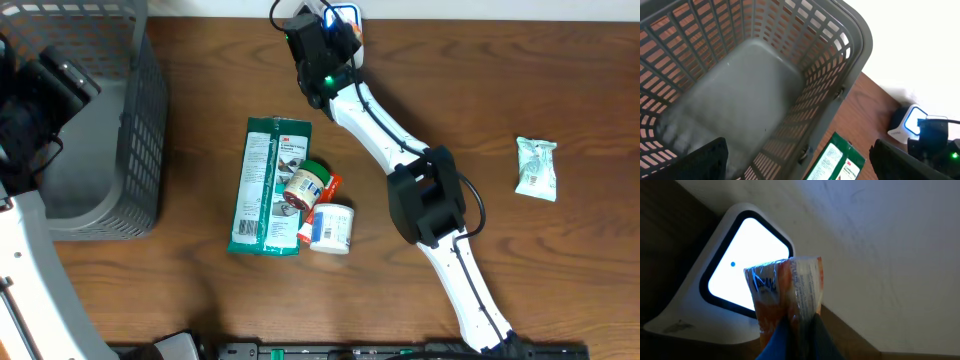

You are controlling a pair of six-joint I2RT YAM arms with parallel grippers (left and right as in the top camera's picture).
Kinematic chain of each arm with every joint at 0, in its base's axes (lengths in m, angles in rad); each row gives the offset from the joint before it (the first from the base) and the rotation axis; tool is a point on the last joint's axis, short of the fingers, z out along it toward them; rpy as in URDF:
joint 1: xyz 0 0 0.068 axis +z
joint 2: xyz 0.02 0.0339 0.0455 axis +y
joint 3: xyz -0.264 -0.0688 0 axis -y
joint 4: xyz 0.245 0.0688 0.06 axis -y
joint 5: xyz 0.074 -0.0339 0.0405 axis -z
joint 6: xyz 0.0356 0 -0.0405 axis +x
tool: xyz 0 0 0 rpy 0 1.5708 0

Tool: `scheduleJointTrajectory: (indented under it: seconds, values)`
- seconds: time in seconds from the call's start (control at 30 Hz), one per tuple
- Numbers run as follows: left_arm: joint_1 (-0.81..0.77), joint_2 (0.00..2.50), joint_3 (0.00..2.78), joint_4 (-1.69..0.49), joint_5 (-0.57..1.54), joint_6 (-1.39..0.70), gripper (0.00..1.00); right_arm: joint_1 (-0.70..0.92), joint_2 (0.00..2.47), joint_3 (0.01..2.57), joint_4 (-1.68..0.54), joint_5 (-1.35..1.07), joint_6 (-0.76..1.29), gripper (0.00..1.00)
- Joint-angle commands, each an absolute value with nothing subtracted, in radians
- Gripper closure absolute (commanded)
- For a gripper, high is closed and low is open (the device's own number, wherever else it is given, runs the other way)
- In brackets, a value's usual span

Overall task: Scan the item barcode
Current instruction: 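Raise the Kleenex pack up in front of the white scanner, then carry the Kleenex pack to the right edge and release it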

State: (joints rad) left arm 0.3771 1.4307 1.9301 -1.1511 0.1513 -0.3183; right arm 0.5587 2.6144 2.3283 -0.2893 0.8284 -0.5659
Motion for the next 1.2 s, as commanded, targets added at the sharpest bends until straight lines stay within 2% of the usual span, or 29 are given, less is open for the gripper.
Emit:
scheduleJointTrajectory:
  seconds: [0.0, 0.13, 0.27, 0.4, 0.57, 0.87, 1.0, 1.17]
  values:
    - [0.381, 1.431, 1.932, -1.151, 0.149, -0.327, 0.12, 0.541, 2.613, 2.343, -0.289, 0.841, -0.436, 0.99]
    - [0.381, 1.431, 1.932, -1.151, 0.149, -0.327, 0.12, 0.537, 2.563, 2.343, -0.322, 0.885, -0.360, 0.99]
    - [0.381, 1.431, 1.932, -1.151, 0.149, -0.327, 0.12, 0.536, 2.437, 2.343, -0.466, 0.765, -0.276, 0.99]
    - [0.381, 1.431, 1.932, -1.151, 0.149, -0.327, 0.12, 0.523, 2.217, 2.343, -0.782, 0.606, -0.124, 0.99]
    - [0.381, 1.431, 1.932, -1.151, 0.149, -0.327, 0.12, 0.482, 2.021, 2.343, -1.102, 0.449, -0.070, 0.99]
    - [0.381, 1.431, 1.932, -1.151, 0.149, -0.327, 0.12, 0.282, 1.894, 2.341, -1.604, 0.220, 0.000, 0.99]
    - [0.381, 1.431, 1.932, -1.151, 0.149, -0.327, 0.12, 0.168, 1.898, 2.278, -1.656, 0.145, 0.002, 0.99]
    - [0.381, 1.431, 1.932, -1.151, 0.149, -0.327, 0.12, 0.038, 1.898, 2.094, -1.545, 0.149, 0.034, 0.99]
